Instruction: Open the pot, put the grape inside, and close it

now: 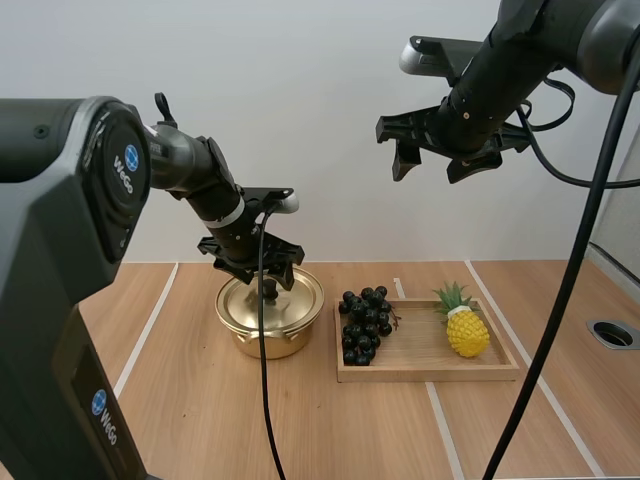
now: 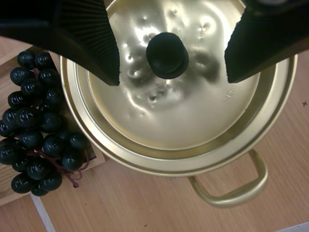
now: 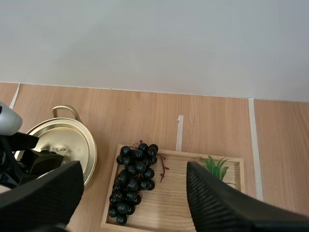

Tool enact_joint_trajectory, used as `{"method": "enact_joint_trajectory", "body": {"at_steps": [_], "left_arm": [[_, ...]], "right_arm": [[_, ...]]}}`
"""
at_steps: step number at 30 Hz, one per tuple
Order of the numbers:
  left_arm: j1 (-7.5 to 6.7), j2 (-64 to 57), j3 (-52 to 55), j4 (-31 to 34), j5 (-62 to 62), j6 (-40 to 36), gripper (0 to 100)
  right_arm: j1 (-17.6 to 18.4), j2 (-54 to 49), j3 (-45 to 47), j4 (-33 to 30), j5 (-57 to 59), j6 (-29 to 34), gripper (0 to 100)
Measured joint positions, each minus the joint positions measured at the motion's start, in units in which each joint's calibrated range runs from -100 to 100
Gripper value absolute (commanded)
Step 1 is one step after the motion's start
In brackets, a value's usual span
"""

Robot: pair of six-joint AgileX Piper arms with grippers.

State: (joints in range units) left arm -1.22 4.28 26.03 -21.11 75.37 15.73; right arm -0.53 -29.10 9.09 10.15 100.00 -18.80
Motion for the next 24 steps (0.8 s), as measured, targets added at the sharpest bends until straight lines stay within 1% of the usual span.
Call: {"method": "enact_joint_trajectory", "body": {"at_steps": [4, 5, 6, 7, 8, 9, 14, 20, 24], "left_arm": [[0.00, 0.1, 0.0, 0.0, 0.0, 0.1, 100], [0.00, 0.1, 0.0, 0.0, 0.2, 0.1, 90], [0.00, 0.1, 0.0, 0.0, 0.6, 0.1, 69], [0.00, 0.1, 0.0, 0.0, 1.7, 0.1, 46], [0.00, 0.2, 0.0, 0.0, 2.8, -0.2, 25], [0.00, 0.2, 0.0, 0.0, 3.8, -0.7, 0], [0.00, 0.2, 0.0, 0.3, 6.0, -3.9, 2], [0.00, 0.2, -0.3, 0.4, 6.1, -4.3, 2], [0.00, 0.2, -3.4, 0.5, 7.4, -4.8, 2]], "right_arm": [[0.0, 0.0, 0.0, 0.0, 0.0, 0.0, 100], [0.0, 0.0, 0.0, 0.0, 0.0, 0.0, 100], [0.0, 0.0, 0.0, 0.0, 0.0, 0.0, 100], [0.0, 0.0, 0.0, 0.0, 0.0, 0.0, 100], [0.0, 0.0, 0.0, 0.0, 0.0, 0.0, 100], [0.0, 0.0, 0.0, 0.0, 0.0, 0.0, 100], [0.0, -0.1, 0.0, 0.0, 0.0, 0.0, 100], [0.0, -0.7, 0.0, 0.0, 0.0, 0.0, 100], [0.0, -0.8, 0.0, 0.0, 0.0, 0.0, 100]]}}
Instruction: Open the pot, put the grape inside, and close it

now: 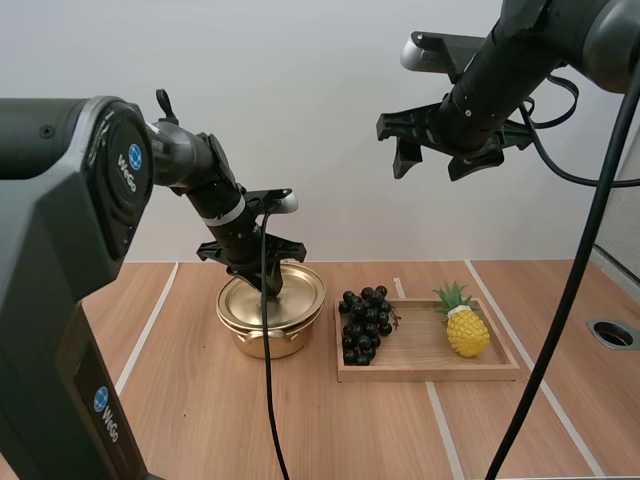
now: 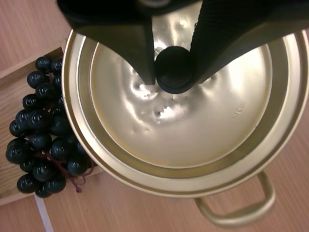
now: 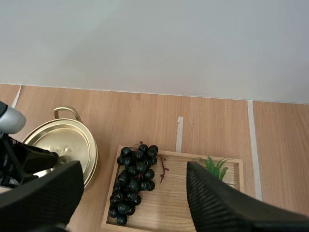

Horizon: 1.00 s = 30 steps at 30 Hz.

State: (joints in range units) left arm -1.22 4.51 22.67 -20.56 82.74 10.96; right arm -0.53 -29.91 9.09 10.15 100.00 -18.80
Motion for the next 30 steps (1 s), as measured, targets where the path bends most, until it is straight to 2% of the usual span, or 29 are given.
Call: {"method": "enact_joint_trajectory", "body": {"at_steps": [17, 22, 26, 30], "left_arm": [[0.00, -18.1, -26.3, 5.0, 0.8, -4.7, 2], [0.00, -21.1, -29.2, 5.5, 0.6, -4.8, 2], [0.00, -32.2, -43.2, 9.2, -1.4, -6.5, 1], [0.00, -37.3, -50.6, 12.7, -6.6, -6.6, 0]], "right_arm": [[0.0, 0.0, 0.0, 0.0, 0.0, 0.0, 100], [0.0, 0.0, 0.0, 0.3, 0.0, -0.1, 100], [0.0, 0.0, 0.0, 2.4, 0.0, -0.7, 100], [0.0, 0.1, 0.0, 3.6, 0.0, -1.8, 100]]}}
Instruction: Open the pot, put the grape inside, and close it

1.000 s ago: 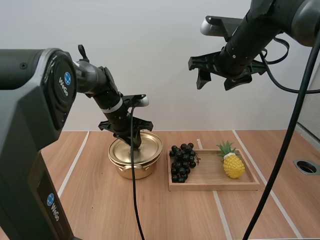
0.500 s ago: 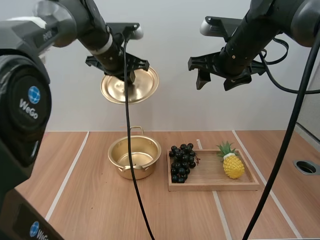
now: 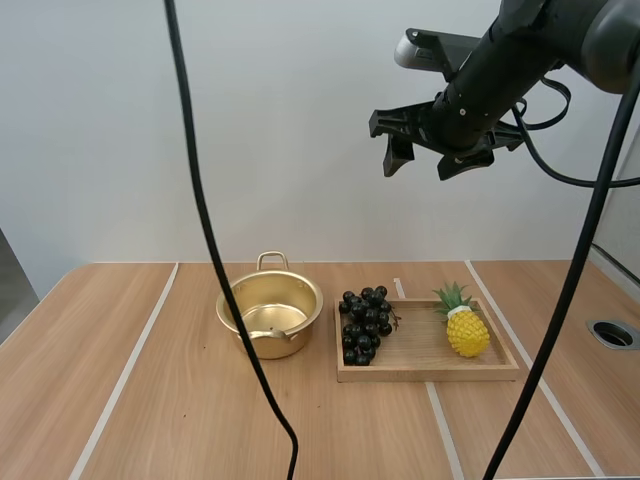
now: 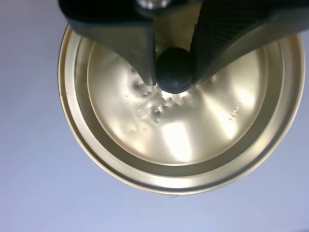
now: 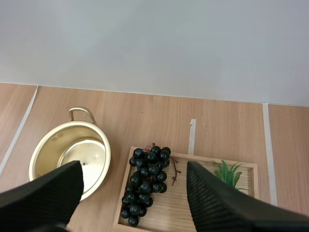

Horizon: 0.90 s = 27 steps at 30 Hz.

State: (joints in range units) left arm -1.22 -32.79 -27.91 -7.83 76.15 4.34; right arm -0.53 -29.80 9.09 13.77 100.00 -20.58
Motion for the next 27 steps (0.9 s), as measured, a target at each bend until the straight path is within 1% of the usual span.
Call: {"method": "enact_joint_trajectory", "body": {"at_steps": [5, 12, 21, 24, 27], "left_arm": [[0.00, -3.2, -9.6, 3.1, -4.0, -1.3, 0], [0.00, -3.5, -20.7, 3.7, -2.4, -2.0, 0], [0.00, -3.6, -30.0, 3.9, -1.0, -2.2, 0], [0.00, -3.6, -31.9, 4.2, 0.0, -2.2, 0], [0.00, -3.6, -32.9, 4.6, 1.2, -2.2, 0]], "right_arm": [[0.0, 0.9, 0.0, 0.7, 0.0, -0.4, 100], [0.0, 4.4, 0.0, 1.4, 0.0, -0.4, 100], [0.1, 9.1, 0.0, 2.2, 0.0, -1.5, 100], [0.3, 10.7, 0.0, 2.4, 0.0, -2.2, 100], [0.8, 11.9, 2.0, 2.5, -0.1, -3.1, 100]]}}
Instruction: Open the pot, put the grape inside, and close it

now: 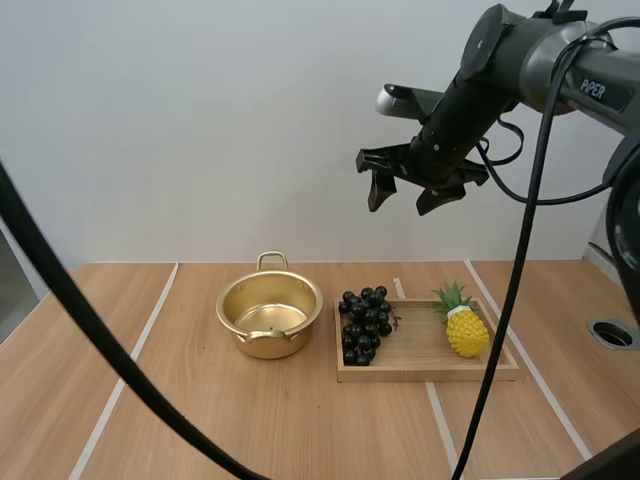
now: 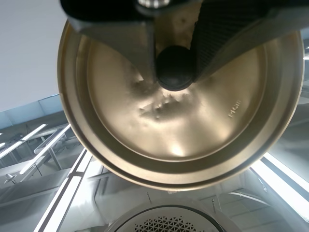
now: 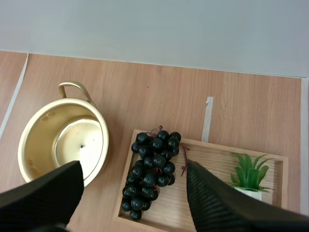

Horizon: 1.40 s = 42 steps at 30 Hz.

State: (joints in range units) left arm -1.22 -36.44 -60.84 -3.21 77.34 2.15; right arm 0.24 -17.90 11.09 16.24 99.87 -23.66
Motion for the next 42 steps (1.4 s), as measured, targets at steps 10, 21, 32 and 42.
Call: {"method": "enact_joint_trajectory", "body": {"at_steps": [10, 21, 32, 42], "left_arm": [[0.00, 0.0, -0.8, 0.2, 1.3, -0.2, 0], [0.00, 0.0, -0.8, 0.2, 5.3, -0.3, 0], [0.00, 0.0, -0.8, 0.2, 7.3, -0.3, 0], [0.00, 0.0, -0.8, 0.2, 7.4, -0.3, 0]], "right_arm": [[5.7, 1.5, 12.3, -10.0, 0.0, -0.9, 100], [6.2, 3.3, 15.2, -7.6, -1.1, -0.9, 100], [6.2, 8.1, 15.2, -6.0, -8.1, -0.9, 100], [6.2, 10.6, 15.2, -6.4, -14.9, -0.9, 100]]}}
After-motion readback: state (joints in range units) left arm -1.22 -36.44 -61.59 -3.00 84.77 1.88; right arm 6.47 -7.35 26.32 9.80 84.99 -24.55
